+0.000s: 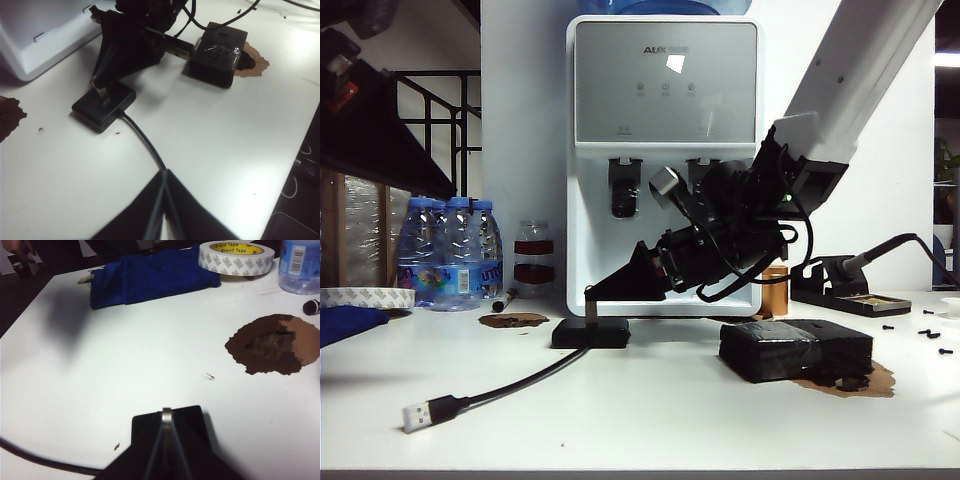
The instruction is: Take the USB flash drive out of the black sponge and insert it into the slot on top of the black USB adpator box.
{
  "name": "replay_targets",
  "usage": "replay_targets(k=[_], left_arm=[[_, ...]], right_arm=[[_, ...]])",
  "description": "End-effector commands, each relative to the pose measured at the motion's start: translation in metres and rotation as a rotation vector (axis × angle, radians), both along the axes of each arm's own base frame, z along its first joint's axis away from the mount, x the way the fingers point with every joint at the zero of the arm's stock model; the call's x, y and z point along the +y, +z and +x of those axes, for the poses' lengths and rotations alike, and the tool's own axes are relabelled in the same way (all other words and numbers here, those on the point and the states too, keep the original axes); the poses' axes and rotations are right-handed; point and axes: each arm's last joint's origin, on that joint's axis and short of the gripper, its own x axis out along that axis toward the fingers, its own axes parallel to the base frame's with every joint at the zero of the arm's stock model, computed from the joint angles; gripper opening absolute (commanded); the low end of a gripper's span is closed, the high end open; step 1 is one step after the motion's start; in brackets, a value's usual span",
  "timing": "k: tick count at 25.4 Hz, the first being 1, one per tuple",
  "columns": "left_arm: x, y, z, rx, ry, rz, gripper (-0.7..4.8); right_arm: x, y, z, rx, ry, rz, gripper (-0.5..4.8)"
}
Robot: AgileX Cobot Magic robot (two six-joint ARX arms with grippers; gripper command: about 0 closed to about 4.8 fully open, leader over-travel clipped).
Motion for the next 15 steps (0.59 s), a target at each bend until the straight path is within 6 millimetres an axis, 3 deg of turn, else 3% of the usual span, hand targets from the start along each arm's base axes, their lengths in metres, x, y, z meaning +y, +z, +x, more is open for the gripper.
replay_targets(k=[1, 15], left_arm=[[-0.0004, 0.0016, 0.0005, -0.014, -0.005, -0.008, -0.05], [-0.0004, -0.0008, -0.0023, 0.013, -0.039, -0.006, -0.05]], right_arm=[[-0.0038, -0.0146, -0.0022, 0.019, -0.056, -0.098, -0.02], [-0.0060, -0.0193, -0.0071, 0.047, -0.040, -0.144, -0.02]])
